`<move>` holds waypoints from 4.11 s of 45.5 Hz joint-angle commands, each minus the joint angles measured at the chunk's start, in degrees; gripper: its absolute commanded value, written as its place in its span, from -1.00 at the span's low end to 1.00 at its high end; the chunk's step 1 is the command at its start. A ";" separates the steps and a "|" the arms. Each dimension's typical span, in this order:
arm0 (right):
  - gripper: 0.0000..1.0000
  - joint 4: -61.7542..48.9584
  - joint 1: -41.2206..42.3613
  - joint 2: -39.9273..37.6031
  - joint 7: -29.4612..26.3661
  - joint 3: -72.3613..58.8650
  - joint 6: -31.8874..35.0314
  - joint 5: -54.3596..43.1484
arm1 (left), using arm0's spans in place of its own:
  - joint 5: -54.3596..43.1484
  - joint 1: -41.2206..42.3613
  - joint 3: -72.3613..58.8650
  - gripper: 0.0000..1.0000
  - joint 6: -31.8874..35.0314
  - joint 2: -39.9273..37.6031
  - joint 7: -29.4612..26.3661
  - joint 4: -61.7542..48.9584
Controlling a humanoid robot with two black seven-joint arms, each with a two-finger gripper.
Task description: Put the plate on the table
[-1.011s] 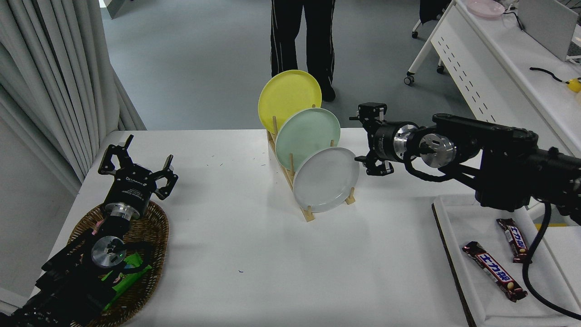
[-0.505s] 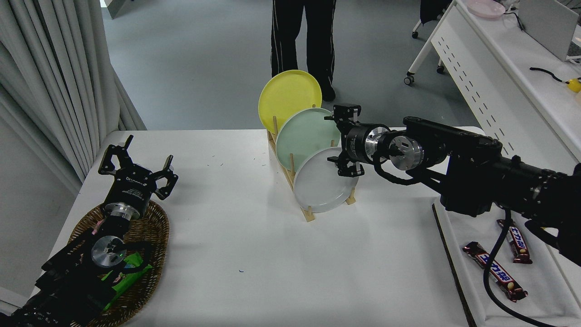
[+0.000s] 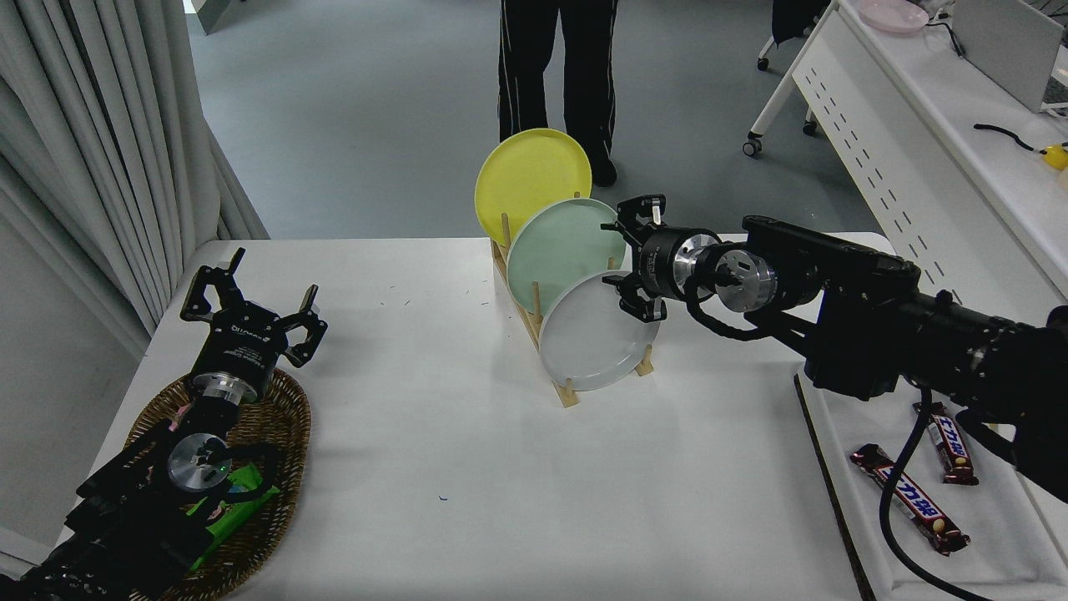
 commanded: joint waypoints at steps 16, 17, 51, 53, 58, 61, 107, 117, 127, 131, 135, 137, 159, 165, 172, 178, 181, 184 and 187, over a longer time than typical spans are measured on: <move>-0.30 -0.25 -0.49 0.07 -1.36 0.11 0.19 0.03 | 0.00 0.00 0.00 1.00 0.00 0.00 0.00 0.00; -0.32 -0.25 -0.49 0.07 -1.36 0.11 0.19 0.03 | 0.00 0.00 0.00 1.00 0.00 0.00 0.00 0.00; -0.61 -0.25 -0.66 0.07 -2.59 0.37 0.19 0.03 | 0.00 0.00 0.00 1.00 0.00 0.00 0.00 0.00; -0.62 -0.25 -0.66 0.07 -2.68 0.37 0.19 0.03 | 0.00 0.00 0.00 1.00 0.00 0.00 0.00 0.00; -0.62 -0.52 -0.58 0.07 -2.68 0.37 0.19 0.03 | 0.00 0.00 0.00 1.00 0.00 0.00 0.00 0.00; -0.62 -0.60 -0.58 0.07 -2.68 0.37 0.19 0.03 | 0.00 0.00 0.00 1.00 0.00 0.00 0.00 0.00; -1.00 -0.17 -0.23 -0.11 -7.07 1.07 1.42 0.12 | 0.00 0.00 0.00 1.00 0.00 0.00 0.00 0.00; -1.00 0.10 1.88 -1.60 -12.52 6.43 3.18 0.12 | 0.00 0.00 0.00 1.00 0.00 0.00 -0.09 0.00; -1.00 0.27 6.45 -3.88 -14.19 7.93 3.09 8.02 | 0.00 0.00 0.00 1.00 0.00 0.00 0.00 0.00; -1.00 0.45 8.21 -4.41 -15.86 8.02 2.92 10.48 | 0.00 0.00 0.00 1.00 0.00 0.00 0.00 0.00; -1.00 0.62 9.62 -5.29 -18.14 8.11 2.22 13.56 | 0.00 0.00 0.00 1.00 0.00 0.00 0.00 0.00; -1.00 0.71 10.41 -5.56 -19.72 8.11 0.91 16.45 | 0.00 0.00 0.00 1.00 0.00 0.00 0.00 0.00; -1.00 14.51 6.20 -9.86 -21.31 9.60 -12.64 30.18 | 0.00 0.00 0.00 1.00 0.00 0.00 0.00 0.00; -1.00 15.92 1.98 -11.27 -21.22 10.48 -13.08 31.06 | 0.00 0.00 0.00 1.00 0.00 0.00 0.00 0.00; -1.00 15.13 -3.64 -11.27 -21.31 15.40 -21.50 33.34 | 0.00 0.00 0.00 1.00 0.00 0.00 -0.09 0.00; -1.00 14.78 -8.65 -11.27 -21.40 19.09 -30.29 33.52 | 0.00 0.00 0.00 1.00 0.00 0.00 0.00 0.00; -1.00 14.60 -11.55 -11.27 -21.66 21.72 -33.37 33.52 | 0.00 0.00 0.00 1.00 0.00 0.00 0.00 0.00; -1.00 14.60 -14.45 -11.36 -22.36 24.36 -35.23 33.61 | 0.00 0.00 0.00 1.00 0.00 0.00 0.00 0.00; -1.00 14.60 -16.74 -11.80 -22.89 25.16 -35.23 33.43 | 0.00 0.00 0.00 1.00 0.00 0.00 0.00 0.00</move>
